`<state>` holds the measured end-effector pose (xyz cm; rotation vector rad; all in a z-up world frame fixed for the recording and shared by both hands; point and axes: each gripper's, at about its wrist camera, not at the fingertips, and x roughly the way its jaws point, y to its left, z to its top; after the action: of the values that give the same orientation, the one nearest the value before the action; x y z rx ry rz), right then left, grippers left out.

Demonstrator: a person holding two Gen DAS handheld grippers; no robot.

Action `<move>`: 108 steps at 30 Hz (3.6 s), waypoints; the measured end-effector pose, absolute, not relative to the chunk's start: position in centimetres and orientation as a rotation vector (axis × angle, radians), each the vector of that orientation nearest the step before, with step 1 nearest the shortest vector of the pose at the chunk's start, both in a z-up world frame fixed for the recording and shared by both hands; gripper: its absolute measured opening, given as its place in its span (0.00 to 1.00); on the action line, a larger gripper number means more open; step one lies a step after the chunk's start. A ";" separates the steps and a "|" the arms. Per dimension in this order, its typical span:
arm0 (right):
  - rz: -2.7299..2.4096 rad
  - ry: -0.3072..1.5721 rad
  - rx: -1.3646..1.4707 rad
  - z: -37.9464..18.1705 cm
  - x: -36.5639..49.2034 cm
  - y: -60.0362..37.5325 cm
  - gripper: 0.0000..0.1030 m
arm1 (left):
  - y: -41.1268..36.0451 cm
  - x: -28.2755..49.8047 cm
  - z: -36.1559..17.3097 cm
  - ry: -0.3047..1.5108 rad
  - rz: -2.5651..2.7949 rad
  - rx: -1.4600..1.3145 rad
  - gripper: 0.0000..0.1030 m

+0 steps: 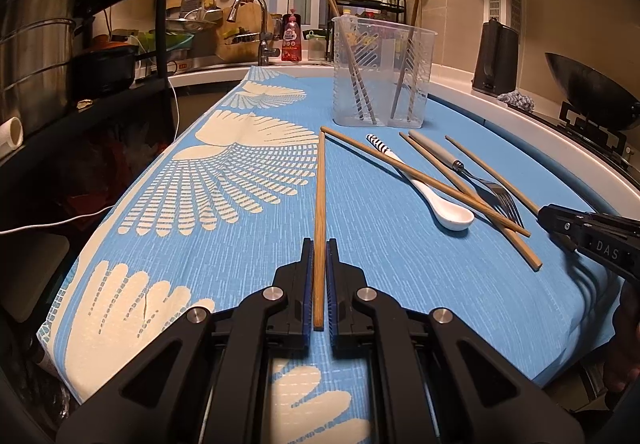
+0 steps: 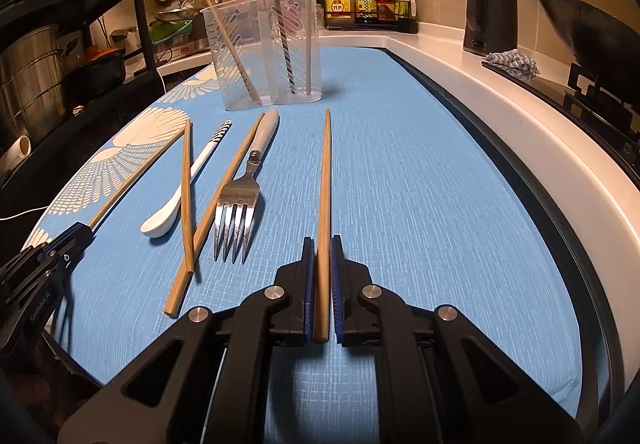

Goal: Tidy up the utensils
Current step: 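Lift the held chopsticks off the cloth with both tools, then carry both chopsticks over the clear container and lower them inside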

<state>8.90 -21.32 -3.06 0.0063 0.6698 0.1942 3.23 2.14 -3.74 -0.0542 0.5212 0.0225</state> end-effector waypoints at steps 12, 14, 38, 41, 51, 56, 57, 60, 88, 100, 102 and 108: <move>0.195 0.670 0.006 -3.1 8.9 -21.3 0.08 | 2.1 3.2 -3.7 0.519 0.022 -0.051 0.06; 0.196 0.671 0.008 -3.1 8.9 -21.3 0.08 | 2.1 3.2 -3.7 0.520 0.022 -0.052 0.06; 0.203 0.603 0.039 0.6 7.3 -22.0 0.07 | 2.5 2.2 0.1 0.461 -0.042 -0.070 0.06; 0.211 0.569 0.041 2.1 6.9 -22.1 0.06 | 2.6 2.0 1.2 0.443 -0.054 -0.084 0.06; 0.222 0.483 0.041 6.0 6.3 -22.6 0.06 | 2.9 1.6 4.3 0.383 -0.079 -0.103 0.06; 0.222 0.450 0.041 7.6 6.3 -22.8 0.07 | 3.0 2.0 5.8 0.357 -0.085 -0.097 0.06; 0.222 0.442 0.041 8.0 6.4 -22.8 0.06 | 3.0 2.1 6.1 0.351 -0.086 -0.097 0.06; 0.226 0.424 0.042 8.8 6.4 -22.8 0.06 | 3.0 2.4 7.0 0.337 -0.094 -0.095 0.06; 0.295 0.367 0.027 14.8 10.1 -20.7 0.06 | 2.3 6.8 13.8 0.407 -0.167 -0.070 0.06; 0.315 0.230 0.091 23.7 15.7 -22.4 0.07 | 5.1 12.5 21.0 0.385 -0.235 -0.133 0.06; 0.310 0.201 0.087 25.2 16.9 -22.3 0.07 | 5.1 13.6 22.3 0.373 -0.247 -0.132 0.06; 0.309 0.152 0.087 28.2 20.4 -21.5 0.07 | 5.3 16.6 25.5 0.309 -0.251 -0.148 0.06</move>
<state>20.36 -21.52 28.18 0.0867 0.1523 0.3086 16.56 5.31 25.54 -0.1483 0.3087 -0.2512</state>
